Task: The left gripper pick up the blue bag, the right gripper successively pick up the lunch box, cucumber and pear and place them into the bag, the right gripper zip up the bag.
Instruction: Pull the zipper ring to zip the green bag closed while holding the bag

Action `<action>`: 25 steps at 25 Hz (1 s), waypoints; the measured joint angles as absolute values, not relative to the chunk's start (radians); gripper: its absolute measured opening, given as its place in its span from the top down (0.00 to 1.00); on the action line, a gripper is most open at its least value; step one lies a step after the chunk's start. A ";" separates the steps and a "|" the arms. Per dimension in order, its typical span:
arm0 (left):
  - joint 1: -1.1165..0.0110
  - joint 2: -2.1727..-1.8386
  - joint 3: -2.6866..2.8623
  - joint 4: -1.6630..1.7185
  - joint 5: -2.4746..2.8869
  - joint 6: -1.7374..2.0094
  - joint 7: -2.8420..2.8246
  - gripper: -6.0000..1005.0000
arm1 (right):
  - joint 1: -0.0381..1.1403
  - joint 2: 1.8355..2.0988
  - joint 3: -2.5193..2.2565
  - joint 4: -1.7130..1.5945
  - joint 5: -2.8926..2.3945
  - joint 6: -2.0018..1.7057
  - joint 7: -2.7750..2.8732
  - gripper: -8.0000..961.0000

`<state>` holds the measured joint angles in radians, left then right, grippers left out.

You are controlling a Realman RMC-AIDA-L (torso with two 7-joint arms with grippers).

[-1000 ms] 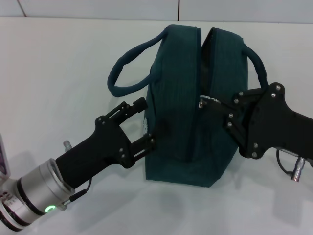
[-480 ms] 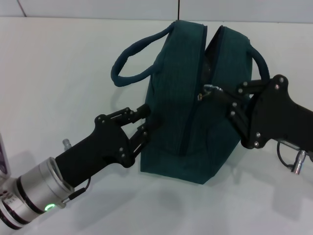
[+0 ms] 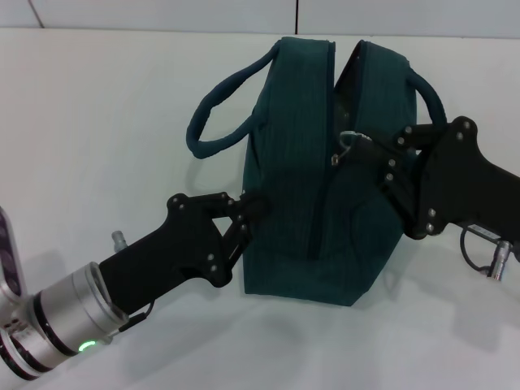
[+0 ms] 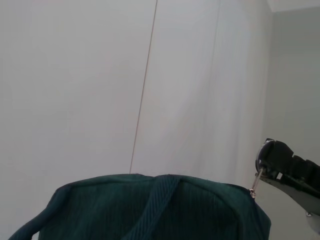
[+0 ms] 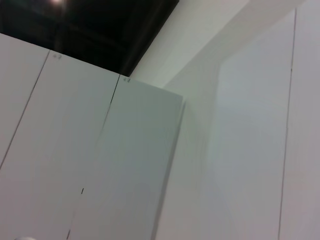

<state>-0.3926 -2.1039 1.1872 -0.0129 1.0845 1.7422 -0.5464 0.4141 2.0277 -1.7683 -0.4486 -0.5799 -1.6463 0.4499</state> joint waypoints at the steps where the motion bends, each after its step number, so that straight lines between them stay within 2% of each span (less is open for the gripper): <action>1: -0.393 -2.104 1.187 -0.013 1.085 1.742 -0.546 0.92 | 0.414 2.028 -1.768 -0.447 -0.579 -1.646 0.453 0.98; 2: -0.393 -2.104 1.187 -0.012 1.085 1.742 -0.546 0.95 | 0.414 2.028 -1.768 -0.445 -0.576 -1.646 0.457 0.98; 25: -0.384 -2.093 1.189 0.001 1.099 1.729 -0.494 0.95 | 0.436 2.028 -1.762 -0.358 -0.387 -1.597 0.555 0.98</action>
<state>-0.3836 -2.0927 1.1887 0.0008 1.0988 1.7290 -0.4943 0.4359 2.0277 -1.7624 -0.3582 -0.3875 -1.5966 0.5547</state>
